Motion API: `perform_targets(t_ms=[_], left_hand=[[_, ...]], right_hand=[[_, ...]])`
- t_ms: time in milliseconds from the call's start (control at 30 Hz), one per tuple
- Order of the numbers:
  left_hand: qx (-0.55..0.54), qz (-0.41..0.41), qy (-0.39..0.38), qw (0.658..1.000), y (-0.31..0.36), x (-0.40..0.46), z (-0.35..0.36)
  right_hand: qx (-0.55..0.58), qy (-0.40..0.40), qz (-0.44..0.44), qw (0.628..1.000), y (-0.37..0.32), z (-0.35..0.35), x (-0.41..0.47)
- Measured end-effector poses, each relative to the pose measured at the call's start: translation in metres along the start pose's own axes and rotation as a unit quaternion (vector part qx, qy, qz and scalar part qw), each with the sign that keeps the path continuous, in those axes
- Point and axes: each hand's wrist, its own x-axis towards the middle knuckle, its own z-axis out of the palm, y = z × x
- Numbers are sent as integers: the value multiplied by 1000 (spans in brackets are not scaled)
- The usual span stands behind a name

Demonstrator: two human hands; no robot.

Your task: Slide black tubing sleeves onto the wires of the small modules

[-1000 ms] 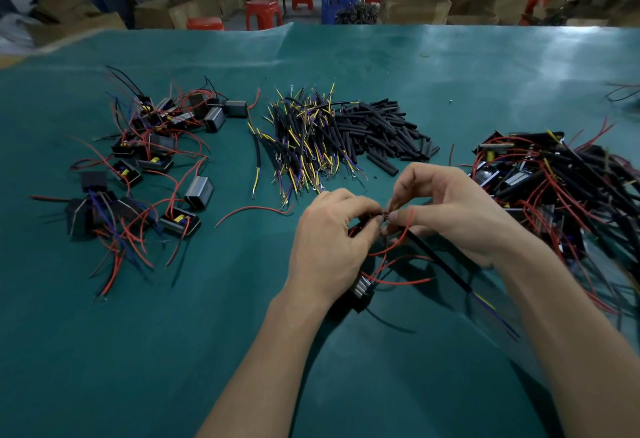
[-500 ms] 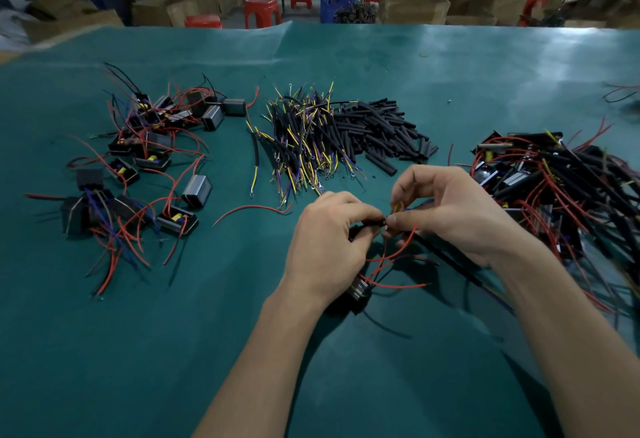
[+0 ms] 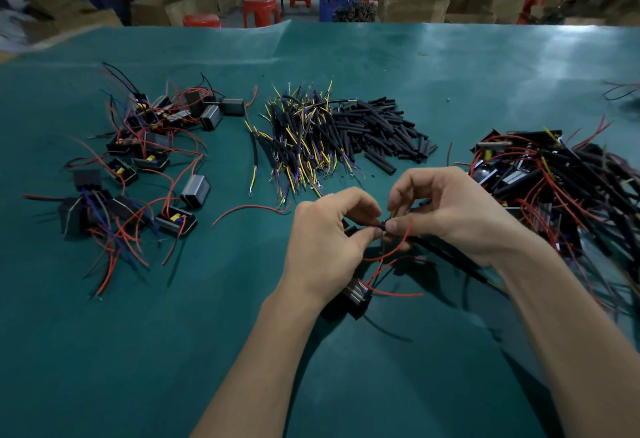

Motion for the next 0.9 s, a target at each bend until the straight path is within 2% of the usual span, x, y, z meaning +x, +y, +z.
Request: perform_targets(t_ms=[267,500,667,900], left_hand=[[-4,1,0,1000,1,-1,6],[-41,-29,-9,999,0,0,-2],[18,-32,-25,999,-7,-1,-8],[10,-19,-20,1000,-10,0,-9]], right_hand=[[15,-16,18,1000,1,-2,0],[24,6,9,1000,1,1,1],[33,22,7,999,2,2,1],[31,5,19,999,0,2,1]])
